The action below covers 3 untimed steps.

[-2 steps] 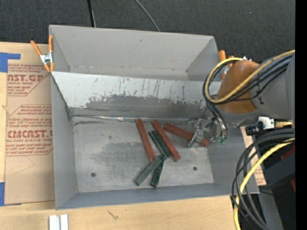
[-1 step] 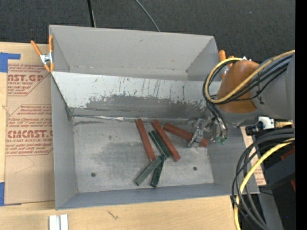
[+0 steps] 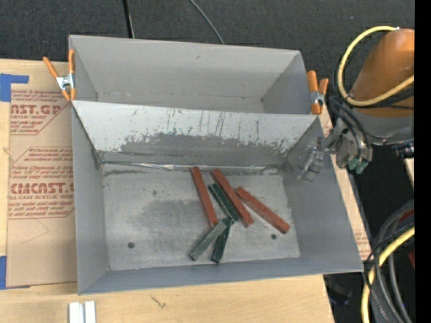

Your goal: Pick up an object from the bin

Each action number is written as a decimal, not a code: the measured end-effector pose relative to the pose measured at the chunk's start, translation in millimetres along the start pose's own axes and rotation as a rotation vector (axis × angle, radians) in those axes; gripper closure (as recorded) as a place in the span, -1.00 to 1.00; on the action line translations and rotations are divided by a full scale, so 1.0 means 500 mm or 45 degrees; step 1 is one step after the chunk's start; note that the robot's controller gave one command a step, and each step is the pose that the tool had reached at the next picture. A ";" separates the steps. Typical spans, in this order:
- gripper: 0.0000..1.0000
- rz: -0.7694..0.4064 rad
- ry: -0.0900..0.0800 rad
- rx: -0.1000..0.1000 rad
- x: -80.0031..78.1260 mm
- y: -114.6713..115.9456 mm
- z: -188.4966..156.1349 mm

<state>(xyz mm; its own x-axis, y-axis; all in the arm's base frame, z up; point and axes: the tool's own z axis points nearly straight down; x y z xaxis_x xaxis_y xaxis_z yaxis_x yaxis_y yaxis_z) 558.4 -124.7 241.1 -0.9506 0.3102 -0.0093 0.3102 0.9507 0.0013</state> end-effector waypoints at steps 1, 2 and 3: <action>-1.00 0.000 0.008 0.001 0.003 -0.001 0.006; -1.00 0.000 0.008 0.002 0.003 -0.001 0.006; -1.00 0.027 0.000 0.002 0.000 0.018 0.106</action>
Offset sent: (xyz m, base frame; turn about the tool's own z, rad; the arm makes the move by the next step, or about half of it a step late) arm 0.0000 0.0000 0.0000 0.0000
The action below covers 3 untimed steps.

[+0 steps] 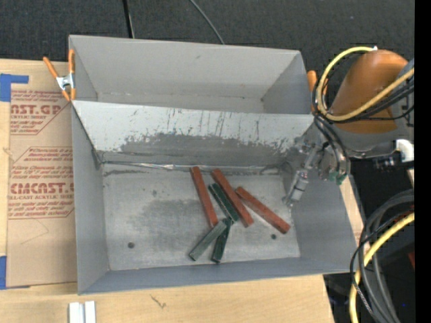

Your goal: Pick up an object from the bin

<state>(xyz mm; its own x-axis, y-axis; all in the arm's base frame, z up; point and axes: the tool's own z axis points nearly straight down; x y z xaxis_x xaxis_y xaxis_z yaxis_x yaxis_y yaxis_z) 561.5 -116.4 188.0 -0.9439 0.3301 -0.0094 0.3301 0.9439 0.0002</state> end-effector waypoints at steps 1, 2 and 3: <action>-1.00 0.249 0.010 0.000 -0.023 0.026 0.099; -1.00 0.230 0.006 0.000 0.019 0.041 0.201; 1.00 0.144 0.007 0.001 0.075 0.072 0.233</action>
Offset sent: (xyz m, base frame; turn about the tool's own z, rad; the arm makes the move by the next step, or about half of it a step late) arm -0.0109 0.0270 -0.1173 0.1604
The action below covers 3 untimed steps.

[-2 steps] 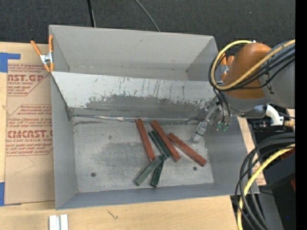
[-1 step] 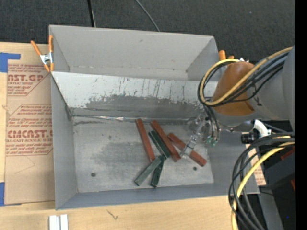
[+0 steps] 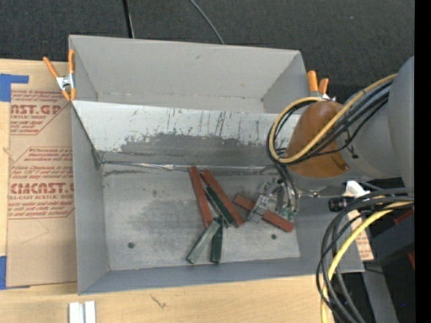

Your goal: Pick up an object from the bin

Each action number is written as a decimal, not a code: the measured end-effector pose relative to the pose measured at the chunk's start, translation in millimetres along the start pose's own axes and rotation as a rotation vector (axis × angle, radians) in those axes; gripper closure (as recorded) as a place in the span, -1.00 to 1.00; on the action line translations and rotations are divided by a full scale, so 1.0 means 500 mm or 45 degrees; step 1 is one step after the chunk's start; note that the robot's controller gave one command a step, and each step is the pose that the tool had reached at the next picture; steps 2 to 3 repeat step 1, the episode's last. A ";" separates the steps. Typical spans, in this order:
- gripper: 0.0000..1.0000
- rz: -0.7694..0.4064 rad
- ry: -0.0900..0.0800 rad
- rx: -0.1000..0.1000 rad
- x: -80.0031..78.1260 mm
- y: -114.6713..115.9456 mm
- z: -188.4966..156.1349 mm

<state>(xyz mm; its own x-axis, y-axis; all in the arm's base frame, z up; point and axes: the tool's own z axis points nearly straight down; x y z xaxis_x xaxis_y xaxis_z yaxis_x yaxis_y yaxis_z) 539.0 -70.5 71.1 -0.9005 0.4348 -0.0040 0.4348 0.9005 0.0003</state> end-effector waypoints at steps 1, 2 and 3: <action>1.00 0.000 0.000 0.000 0.000 0.000 0.000; 1.00 0.000 0.000 0.000 0.000 0.000 0.000; 1.00 0.000 0.000 0.000 0.000 0.000 0.000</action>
Offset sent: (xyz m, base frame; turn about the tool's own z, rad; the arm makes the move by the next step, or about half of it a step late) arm 0.0000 0.0000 0.0000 0.0000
